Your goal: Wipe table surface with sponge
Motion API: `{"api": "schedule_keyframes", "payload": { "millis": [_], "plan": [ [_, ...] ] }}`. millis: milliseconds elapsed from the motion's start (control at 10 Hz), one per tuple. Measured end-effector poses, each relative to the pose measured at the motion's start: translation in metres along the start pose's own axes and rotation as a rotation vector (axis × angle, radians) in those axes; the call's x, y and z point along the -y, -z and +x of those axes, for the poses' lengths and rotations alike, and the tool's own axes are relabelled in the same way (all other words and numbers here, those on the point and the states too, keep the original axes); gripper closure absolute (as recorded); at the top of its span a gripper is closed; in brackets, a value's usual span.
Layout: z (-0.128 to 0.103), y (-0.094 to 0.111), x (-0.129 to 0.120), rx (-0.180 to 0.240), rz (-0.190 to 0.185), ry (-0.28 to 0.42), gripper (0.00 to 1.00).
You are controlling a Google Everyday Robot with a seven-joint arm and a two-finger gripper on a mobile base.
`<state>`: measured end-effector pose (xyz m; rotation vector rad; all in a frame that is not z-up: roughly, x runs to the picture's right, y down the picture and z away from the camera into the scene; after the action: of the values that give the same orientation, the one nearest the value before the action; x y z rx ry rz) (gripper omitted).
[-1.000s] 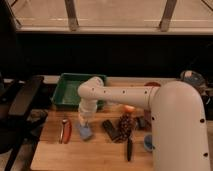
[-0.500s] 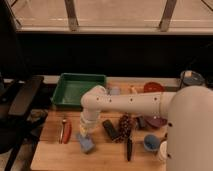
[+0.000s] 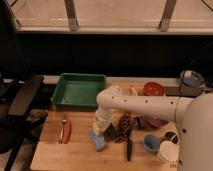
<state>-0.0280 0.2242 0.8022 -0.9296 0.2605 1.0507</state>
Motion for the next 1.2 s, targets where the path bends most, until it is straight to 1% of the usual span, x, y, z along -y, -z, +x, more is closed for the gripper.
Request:
{"api": "schedule_keyframes", "payload": {
  "millis": [200,300,500,600,700,900,1000,1200],
  "plan": [
    [-0.019,0.004,0.002,0.008,0.012,0.009,1.00],
    [-0.028,0.005,-0.003,0.014,0.017,0.023,1.00],
    [-0.050,0.001,-0.031,0.022,0.013,0.066,1.00],
    [-0.061,-0.003,-0.053,0.027,0.002,0.100,1.00],
    [-0.067,-0.008,-0.073,0.031,-0.014,0.132,1.00],
    [-0.065,-0.016,-0.095,0.031,-0.038,0.156,1.00],
    [-0.055,-0.022,-0.104,0.024,-0.050,0.155,1.00],
    [-0.039,-0.025,-0.103,0.014,-0.056,0.136,1.00]
  ]
}}
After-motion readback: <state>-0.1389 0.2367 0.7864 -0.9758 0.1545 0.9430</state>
